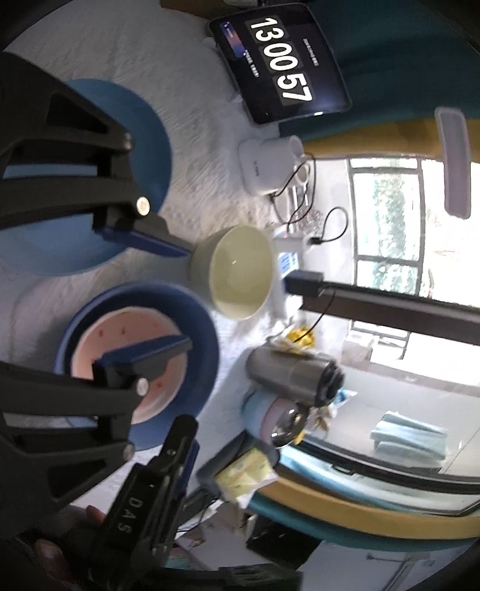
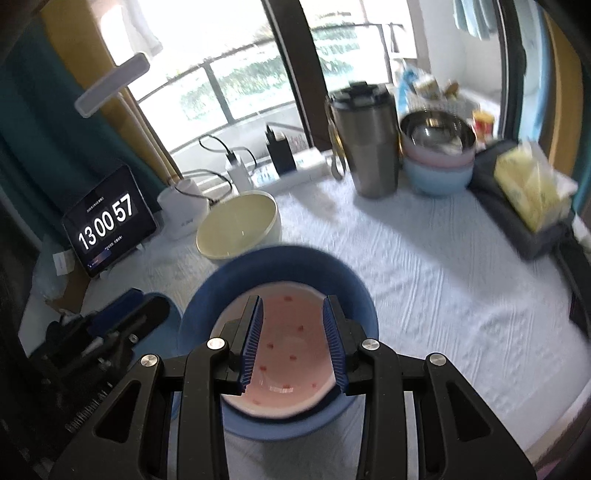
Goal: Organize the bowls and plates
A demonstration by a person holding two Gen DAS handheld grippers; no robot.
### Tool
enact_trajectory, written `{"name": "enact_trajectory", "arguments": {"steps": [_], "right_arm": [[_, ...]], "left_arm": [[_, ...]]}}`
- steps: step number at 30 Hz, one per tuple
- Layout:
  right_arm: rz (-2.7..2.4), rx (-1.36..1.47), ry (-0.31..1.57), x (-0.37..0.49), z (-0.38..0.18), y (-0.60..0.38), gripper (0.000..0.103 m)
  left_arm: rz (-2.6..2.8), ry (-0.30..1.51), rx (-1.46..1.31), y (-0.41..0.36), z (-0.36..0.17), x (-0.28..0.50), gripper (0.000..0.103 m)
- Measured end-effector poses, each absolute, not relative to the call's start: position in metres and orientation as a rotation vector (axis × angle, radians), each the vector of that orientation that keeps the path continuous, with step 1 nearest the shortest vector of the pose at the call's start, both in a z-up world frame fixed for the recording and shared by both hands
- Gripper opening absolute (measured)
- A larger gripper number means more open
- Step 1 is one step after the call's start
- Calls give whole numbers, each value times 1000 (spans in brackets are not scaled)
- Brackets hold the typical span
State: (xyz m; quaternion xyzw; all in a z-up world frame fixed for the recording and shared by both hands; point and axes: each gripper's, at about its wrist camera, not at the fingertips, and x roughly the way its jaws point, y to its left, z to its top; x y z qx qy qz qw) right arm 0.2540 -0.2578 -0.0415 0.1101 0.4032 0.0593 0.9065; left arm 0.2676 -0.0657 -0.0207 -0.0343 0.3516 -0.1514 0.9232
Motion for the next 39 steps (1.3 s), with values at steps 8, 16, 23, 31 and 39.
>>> {"name": "enact_trajectory", "arguments": {"steps": [8, 16, 23, 31, 39], "right_arm": [[145, 150, 768, 271, -31, -258, 39], [178, 74, 761, 297, -33, -251, 39], [191, 11, 755, 315, -29, -248, 39], [213, -50, 744, 338, -27, -249, 39], [294, -166, 729, 367, -24, -245, 39]], "left_arm": [[-278, 690, -115, -54, -15, 288, 56], [-227, 730, -142, -48, -24, 312, 63], [-165, 714, -105, -46, -28, 322, 63], [-158, 700, -79, -48, -26, 337, 63], [-134, 708, -78, -46, -29, 357, 63]]}}
